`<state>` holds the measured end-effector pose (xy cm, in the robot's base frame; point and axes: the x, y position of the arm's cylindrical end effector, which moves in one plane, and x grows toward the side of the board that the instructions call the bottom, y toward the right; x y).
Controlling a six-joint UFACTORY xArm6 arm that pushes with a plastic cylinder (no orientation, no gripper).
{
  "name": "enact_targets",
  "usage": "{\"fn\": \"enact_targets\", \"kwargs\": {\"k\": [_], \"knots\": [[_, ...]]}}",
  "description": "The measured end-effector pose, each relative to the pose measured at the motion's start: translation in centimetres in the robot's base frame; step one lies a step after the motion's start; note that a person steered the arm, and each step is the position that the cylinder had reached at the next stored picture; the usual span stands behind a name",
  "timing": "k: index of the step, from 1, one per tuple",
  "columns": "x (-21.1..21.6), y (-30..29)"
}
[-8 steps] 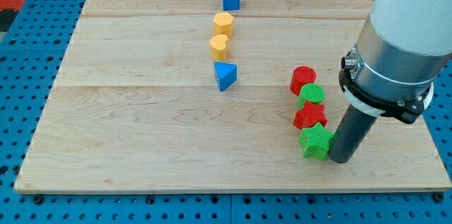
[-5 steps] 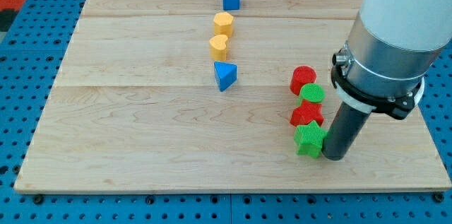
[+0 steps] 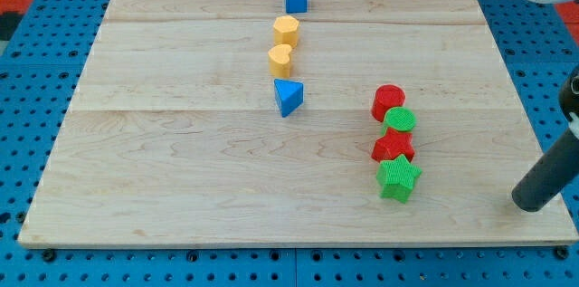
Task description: Move your arm towards center right
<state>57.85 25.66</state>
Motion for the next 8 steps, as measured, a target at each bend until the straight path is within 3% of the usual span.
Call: {"fn": "enact_targets", "kwargs": {"k": [3, 4, 6, 7, 8], "knots": [[-1.7, 1.9], [-6.8, 6.2], [-17.9, -4.7], [-21.2, -6.4], [-21.4, -6.4]]}}
